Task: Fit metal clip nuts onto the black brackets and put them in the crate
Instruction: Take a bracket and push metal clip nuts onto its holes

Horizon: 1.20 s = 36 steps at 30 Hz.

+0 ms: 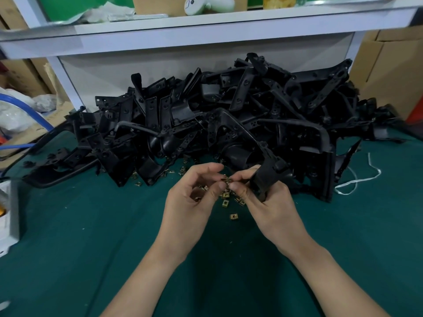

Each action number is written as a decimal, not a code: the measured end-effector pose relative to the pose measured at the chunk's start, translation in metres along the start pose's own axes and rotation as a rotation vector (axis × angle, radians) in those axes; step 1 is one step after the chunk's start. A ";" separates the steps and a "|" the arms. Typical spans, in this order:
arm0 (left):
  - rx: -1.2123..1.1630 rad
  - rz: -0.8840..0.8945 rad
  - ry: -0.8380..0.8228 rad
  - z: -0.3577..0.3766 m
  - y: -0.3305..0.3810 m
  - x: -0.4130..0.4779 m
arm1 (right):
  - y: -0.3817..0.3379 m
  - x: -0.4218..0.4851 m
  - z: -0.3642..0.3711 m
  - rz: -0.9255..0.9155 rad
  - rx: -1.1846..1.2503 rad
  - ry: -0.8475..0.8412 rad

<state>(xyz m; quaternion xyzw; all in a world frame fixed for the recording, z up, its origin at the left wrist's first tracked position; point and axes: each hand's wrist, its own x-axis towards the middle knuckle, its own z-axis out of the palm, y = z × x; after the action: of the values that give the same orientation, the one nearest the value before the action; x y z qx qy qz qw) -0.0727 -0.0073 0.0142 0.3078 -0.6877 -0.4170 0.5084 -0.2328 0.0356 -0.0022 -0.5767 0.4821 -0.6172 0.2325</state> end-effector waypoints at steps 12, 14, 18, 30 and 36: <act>-0.019 -0.065 -0.014 0.000 0.002 -0.001 | 0.002 -0.001 -0.002 0.017 -0.191 -0.016; -0.103 -0.126 -0.020 0.000 0.001 0.001 | 0.006 0.000 -0.003 -0.025 -0.396 -0.052; -0.214 -0.206 0.006 -0.003 0.002 0.004 | 0.010 -0.001 -0.003 -0.106 -0.778 -0.166; -0.140 -0.243 -0.057 -0.001 0.001 0.002 | 0.020 0.000 -0.002 -0.010 -0.974 -0.411; -0.112 -0.232 -0.076 0.000 0.002 0.001 | 0.022 0.000 -0.001 -0.013 -1.018 -0.437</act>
<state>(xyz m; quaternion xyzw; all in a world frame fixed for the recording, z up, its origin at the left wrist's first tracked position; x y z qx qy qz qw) -0.0726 -0.0075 0.0163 0.3404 -0.6419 -0.5219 0.4469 -0.2394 0.0270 -0.0208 -0.7339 0.6565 -0.1738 0.0152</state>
